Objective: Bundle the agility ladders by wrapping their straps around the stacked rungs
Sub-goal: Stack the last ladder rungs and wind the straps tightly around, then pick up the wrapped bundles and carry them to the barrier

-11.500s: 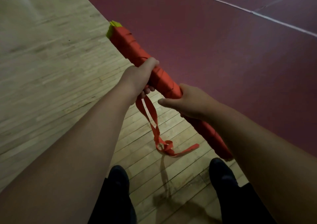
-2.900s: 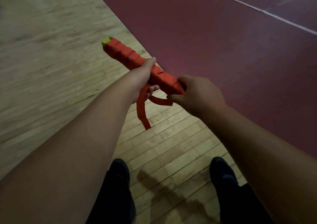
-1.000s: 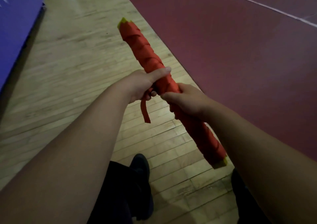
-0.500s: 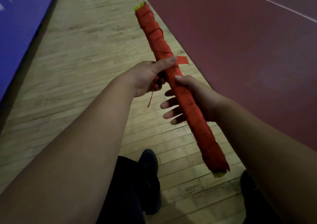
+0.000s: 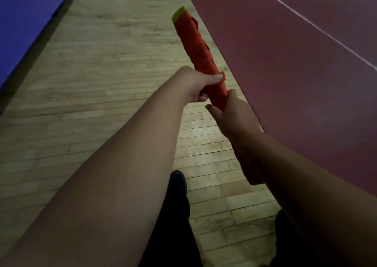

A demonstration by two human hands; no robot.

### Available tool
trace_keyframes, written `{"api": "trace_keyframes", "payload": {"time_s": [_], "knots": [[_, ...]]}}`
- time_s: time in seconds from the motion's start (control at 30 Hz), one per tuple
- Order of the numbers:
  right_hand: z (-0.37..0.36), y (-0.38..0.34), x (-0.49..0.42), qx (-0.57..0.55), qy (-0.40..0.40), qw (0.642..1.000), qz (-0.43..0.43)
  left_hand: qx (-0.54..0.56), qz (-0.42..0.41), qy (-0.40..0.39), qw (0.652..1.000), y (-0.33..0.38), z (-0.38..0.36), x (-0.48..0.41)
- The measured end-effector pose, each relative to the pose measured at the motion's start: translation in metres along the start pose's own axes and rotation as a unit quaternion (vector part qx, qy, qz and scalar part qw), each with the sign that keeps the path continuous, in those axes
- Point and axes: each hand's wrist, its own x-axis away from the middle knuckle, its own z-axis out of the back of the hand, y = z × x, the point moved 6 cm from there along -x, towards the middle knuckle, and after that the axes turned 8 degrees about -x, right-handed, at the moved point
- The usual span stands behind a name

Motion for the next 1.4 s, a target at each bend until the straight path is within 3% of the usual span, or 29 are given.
{"api": "trace_keyframes", "payload": {"time_s": [0.23, 0.4, 0.53, 0.6, 0.73, 1.0, 1.27, 1.4], "knots": [[-0.03, -0.073, 0.0, 0.073, -0.032, 0.993, 0.087, 0.076, 0.057, 0.099, 0.991, -0.027, 0.058, -0.005], [-0.051, -0.101, -0.022, -0.097, -0.132, 0.986, 0.015, 0.093, 0.065, 0.117, 0.987, -0.044, 0.096, -0.003], [-0.071, -0.099, -0.03, -0.255, -0.249, 0.932, -0.075, 0.094, 0.065, 0.093, 0.989, -0.061, 0.107, 0.011], [-0.082, -0.103, -0.024, -0.286, -0.298, 0.909, -0.064, 0.079, 0.064, 0.073, 0.992, -0.07, 0.11, 0.021], [-0.112, -0.11, -0.011, -0.333, -0.327, 0.881, -0.08, 0.035, 0.089, 0.108, 0.99, -0.089, 0.123, 0.037], [-0.187, -0.119, -0.014, -0.312, -0.378, 0.868, -0.08, 0.066, 0.131, 0.145, 0.978, -0.164, 0.155, 0.026], [-0.311, -0.083, 0.016, -0.259, -0.421, 0.859, -0.132, 0.085, 0.247, 0.179, 0.948, -0.288, 0.16, 0.009], [-0.372, -0.055, 0.045, -0.254, -0.459, 0.833, -0.179, 0.105, 0.312, 0.193, 0.924, -0.354, 0.149, 0.012]]}}
